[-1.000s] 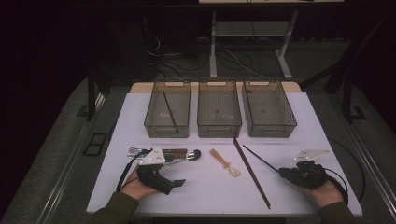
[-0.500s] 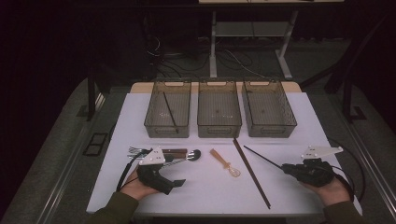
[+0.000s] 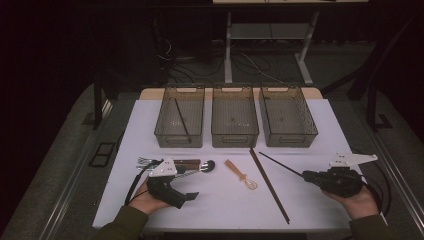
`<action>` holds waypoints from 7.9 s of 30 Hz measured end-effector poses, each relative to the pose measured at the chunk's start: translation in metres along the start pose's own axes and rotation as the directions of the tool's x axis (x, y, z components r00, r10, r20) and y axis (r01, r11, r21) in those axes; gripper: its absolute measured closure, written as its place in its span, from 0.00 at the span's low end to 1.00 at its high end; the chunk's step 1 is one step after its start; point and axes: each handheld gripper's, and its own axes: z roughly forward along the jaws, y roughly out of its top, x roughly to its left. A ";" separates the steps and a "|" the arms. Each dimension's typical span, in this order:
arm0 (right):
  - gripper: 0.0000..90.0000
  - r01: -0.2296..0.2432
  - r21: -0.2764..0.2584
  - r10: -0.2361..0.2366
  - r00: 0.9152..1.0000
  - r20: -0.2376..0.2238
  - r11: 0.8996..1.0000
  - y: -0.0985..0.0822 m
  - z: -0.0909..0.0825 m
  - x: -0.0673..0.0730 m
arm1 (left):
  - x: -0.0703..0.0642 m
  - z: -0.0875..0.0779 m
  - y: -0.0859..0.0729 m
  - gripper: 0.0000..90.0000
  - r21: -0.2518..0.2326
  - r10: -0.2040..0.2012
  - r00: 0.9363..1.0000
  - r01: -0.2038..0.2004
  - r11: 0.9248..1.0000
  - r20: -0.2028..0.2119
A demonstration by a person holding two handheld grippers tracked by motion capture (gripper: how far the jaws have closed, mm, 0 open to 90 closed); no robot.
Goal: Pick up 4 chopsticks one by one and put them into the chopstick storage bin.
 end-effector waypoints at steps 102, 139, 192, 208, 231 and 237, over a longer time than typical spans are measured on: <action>0.95 0.028 -0.113 -0.029 1.000 -0.004 0.993 0.211 0.173 0.046 | 0.000 0.001 0.000 0.00 -0.016 -0.032 0.999 0.032 0.999 -0.006; 0.94 0.022 -0.041 -0.020 0.999 0.041 0.999 0.266 0.272 0.078 | 0.001 0.001 0.000 0.00 -0.016 -0.022 1.000 0.022 1.000 -0.003; 0.40 0.075 -0.066 -0.079 0.995 -0.059 0.995 0.220 0.192 0.062 | -0.001 0.001 0.001 0.00 -0.017 -0.021 1.000 0.021 1.000 -0.005; 0.58 0.076 -0.021 -0.078 0.993 -0.090 0.997 0.156 0.141 0.053 | 0.000 0.001 0.000 0.00 -0.015 -0.031 0.999 0.031 0.999 -0.011; 0.99 0.150 0.074 -0.137 0.978 -0.160 0.986 0.063 0.088 0.053 | 0.000 0.001 0.000 0.00 -0.002 -0.025 1.000 0.025 1.000 -0.014; 0.99 0.151 0.078 -0.133 0.972 -0.196 0.985 0.041 0.072 0.055 | 0.000 0.001 0.000 0.00 -0.001 -0.025 1.000 0.025 1.000 -0.015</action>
